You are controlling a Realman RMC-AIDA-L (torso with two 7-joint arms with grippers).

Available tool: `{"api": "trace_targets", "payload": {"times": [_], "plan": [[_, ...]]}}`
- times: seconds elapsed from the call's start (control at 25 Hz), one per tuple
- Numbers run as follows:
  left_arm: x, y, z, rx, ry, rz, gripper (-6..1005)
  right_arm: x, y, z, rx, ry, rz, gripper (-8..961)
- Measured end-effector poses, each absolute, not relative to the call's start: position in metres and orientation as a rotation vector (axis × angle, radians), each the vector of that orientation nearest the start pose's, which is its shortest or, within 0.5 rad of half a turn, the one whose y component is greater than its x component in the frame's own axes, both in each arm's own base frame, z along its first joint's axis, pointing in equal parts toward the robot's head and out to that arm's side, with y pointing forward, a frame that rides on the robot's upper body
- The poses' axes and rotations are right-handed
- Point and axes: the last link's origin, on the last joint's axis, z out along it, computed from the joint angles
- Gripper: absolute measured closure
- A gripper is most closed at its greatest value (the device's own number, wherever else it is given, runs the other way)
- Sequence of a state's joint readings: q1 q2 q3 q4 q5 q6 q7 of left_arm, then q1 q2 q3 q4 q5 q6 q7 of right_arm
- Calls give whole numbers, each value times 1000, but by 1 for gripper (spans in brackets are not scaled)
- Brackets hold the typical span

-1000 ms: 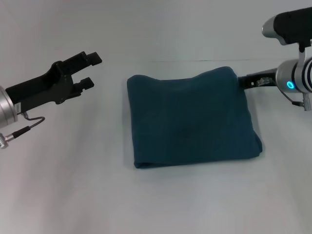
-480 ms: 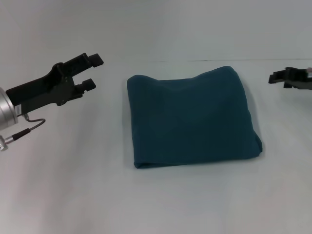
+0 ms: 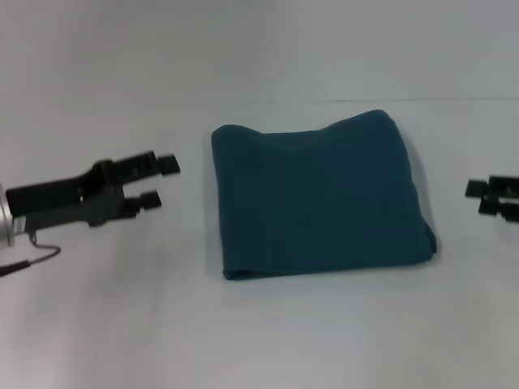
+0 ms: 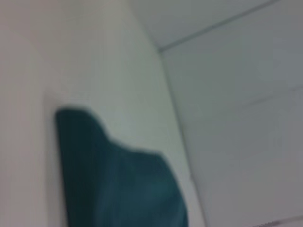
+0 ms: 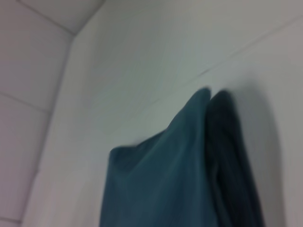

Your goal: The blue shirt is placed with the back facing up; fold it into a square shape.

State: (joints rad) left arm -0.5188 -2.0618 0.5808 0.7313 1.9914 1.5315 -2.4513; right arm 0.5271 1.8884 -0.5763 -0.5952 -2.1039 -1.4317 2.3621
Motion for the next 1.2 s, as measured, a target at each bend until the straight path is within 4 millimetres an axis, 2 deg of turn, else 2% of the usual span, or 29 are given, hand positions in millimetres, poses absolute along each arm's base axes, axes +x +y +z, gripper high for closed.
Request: {"api": "trace_targets", "payload": {"times": [0.16,0.32,0.44,0.6,0.8,0.92,1.2], "plan": [[-278,334,31,-2075,-2077,-919,83,337,319,72,-2032,1930,826,360],[-288,325,19,-1951,-2191,-927,86,343,291,60,-2048,1971,929,360],[-294,320,11,-1873,-2252,-933,89,341,278,53,-2086,1975,991,360],[-300,314,1,-1810,-2325,-929,93,338,274,50,-2106,1964,1026,360],[-300,315,-7,-1815,-2354,-865,94,327,292,56,-2105,1972,1044,359],[-297,319,-14,-1840,-2356,-803,97,317,316,68,-2085,2020,996,359],[-294,324,-25,-1866,-2328,-732,118,294,378,122,-2029,2018,791,359]]}}
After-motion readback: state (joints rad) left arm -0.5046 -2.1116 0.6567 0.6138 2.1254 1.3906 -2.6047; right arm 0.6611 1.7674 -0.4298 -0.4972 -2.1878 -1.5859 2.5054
